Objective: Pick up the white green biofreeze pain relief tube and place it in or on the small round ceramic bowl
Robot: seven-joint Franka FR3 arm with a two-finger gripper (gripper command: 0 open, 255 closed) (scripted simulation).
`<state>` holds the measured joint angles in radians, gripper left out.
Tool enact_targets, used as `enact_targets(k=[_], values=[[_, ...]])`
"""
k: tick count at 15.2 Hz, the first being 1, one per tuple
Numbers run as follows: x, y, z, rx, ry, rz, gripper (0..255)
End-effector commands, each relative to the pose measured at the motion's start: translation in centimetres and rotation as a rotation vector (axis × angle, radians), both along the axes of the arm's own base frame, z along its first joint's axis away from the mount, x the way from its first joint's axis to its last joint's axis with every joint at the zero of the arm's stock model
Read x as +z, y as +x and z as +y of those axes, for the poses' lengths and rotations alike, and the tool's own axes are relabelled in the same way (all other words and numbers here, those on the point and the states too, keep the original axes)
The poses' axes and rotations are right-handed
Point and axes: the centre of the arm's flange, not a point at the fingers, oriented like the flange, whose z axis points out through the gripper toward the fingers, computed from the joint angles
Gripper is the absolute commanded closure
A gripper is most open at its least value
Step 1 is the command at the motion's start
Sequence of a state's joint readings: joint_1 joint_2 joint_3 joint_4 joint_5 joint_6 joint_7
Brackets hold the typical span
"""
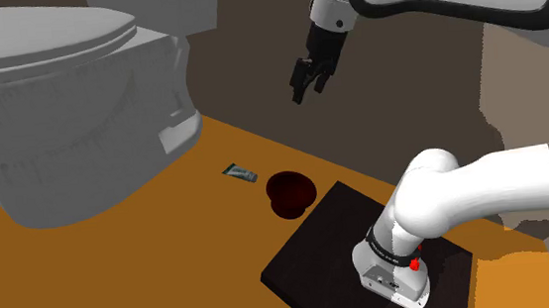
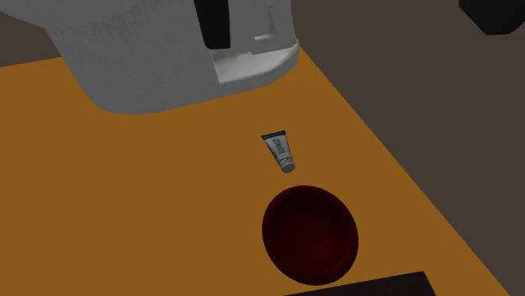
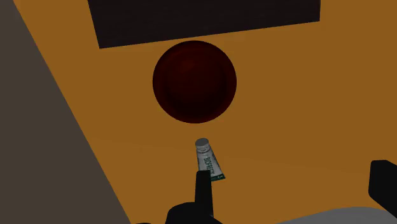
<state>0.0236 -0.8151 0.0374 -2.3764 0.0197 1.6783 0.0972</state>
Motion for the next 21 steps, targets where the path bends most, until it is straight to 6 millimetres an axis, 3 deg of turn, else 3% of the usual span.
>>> enact_targets(k=[1, 21], values=[[0.0, 0.0, 0.0, 0.000, 0.000, 0.000, 0], [-21.6, 16.3, -2.1, 0.145, -0.071, 0.107, 0]])
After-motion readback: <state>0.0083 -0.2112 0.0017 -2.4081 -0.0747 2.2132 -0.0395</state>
